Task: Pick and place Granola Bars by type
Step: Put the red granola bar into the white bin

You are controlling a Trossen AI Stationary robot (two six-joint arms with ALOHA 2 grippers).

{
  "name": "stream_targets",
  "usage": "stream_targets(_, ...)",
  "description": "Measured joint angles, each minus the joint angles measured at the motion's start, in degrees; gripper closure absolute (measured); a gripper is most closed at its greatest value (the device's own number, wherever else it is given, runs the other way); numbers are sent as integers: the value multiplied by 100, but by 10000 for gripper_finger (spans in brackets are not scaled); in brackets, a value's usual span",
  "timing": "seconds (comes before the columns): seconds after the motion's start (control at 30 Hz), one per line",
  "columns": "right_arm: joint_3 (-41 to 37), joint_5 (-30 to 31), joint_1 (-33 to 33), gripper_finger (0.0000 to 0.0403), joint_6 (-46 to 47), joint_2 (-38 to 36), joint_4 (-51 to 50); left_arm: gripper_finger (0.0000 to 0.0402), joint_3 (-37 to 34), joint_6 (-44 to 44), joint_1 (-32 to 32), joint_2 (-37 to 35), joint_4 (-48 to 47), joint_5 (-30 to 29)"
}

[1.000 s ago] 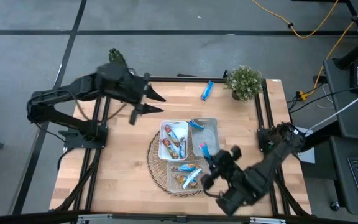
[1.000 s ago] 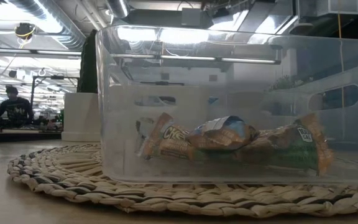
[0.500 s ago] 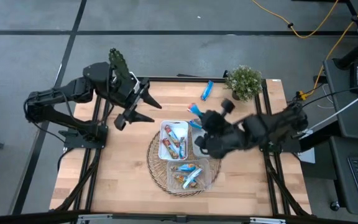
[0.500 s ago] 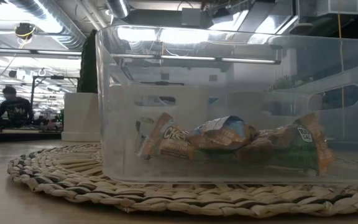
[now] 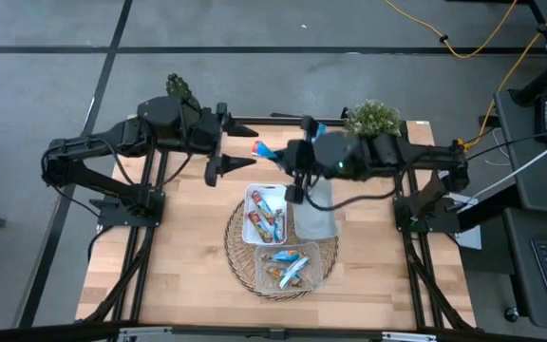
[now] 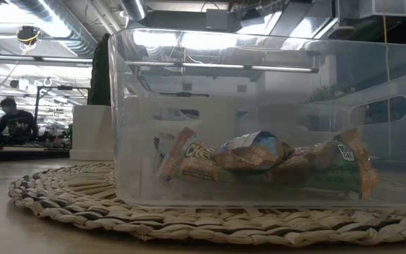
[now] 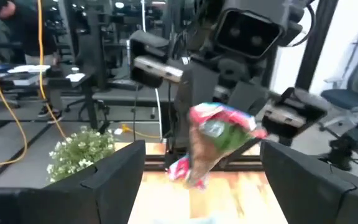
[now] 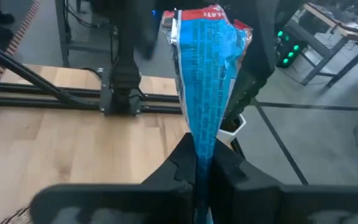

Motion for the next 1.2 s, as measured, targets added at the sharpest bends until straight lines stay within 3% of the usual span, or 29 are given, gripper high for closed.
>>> stream_targets(0.27, -1, -778, -477, 384, -162, 2, 171, 105, -2, -46, 0, 228, 368, -327)
stream_targets(0.43, -3, -913, -564, 381, -221, 4, 176, 141, -2, -159, 0, 350, 772, -313)
stream_targets(0.57, -5, -923, -585, 383, -291, 4, 299, 203, -2, -242, 0, 415, 694, -314)
stream_targets(0.83, -8, -949, -590, 380, -323, 8, 354, 377, -1, -202, 4, 394, 500, -364)
stream_targets(1.03, -8, -1077, -590, 378, -252, 8, 343, 386, 0, -197, 0, 384, 480, -412)
stream_targets(1.2, -8, -1257, -590, 326, 14, 8, 33, 392, -7, -199, 0, 399, 414, -399)
